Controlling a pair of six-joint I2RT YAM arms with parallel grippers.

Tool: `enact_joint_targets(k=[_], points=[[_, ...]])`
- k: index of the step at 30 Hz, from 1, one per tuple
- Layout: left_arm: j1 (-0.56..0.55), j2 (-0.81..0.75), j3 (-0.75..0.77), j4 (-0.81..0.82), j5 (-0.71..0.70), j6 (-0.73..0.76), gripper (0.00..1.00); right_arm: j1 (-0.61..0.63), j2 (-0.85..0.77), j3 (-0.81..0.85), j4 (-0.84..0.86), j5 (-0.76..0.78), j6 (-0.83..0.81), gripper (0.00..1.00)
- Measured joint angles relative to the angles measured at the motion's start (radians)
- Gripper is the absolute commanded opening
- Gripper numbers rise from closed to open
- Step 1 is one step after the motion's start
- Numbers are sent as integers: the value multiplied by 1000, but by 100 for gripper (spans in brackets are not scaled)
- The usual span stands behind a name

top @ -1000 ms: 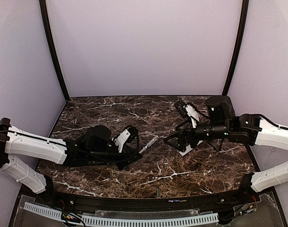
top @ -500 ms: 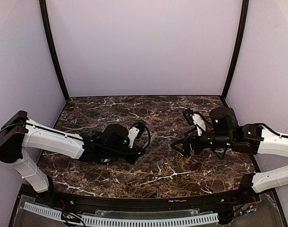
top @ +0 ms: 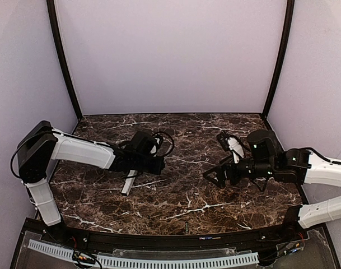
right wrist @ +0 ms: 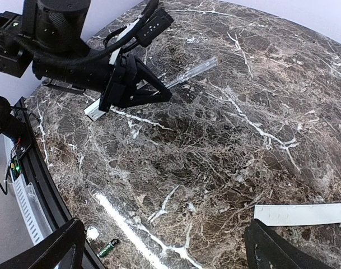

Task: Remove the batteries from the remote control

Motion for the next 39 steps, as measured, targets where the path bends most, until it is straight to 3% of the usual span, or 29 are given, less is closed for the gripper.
enact_joint_targets(k=[12, 17, 25, 31, 35, 39], points=[[157, 173, 140, -47, 127, -5, 2, 0, 13, -35, 0, 23, 6, 99], [204, 228, 181, -50, 163, -9, 9, 0, 45, -35, 8, 35, -5, 99], [220, 249, 201, -24, 179, -11, 28, 0, 112, -34, 39, 44, -26, 99], [220, 251, 201, 6, 178, 3, 58, 0, 153, -13, 46, 43, -43, 99], [220, 251, 204, 15, 173, 11, 67, 0, 162, 4, 50, 42, -45, 99], [220, 243, 204, 3, 156, 34, 69, -1, 163, 13, 58, 40, -44, 99]])
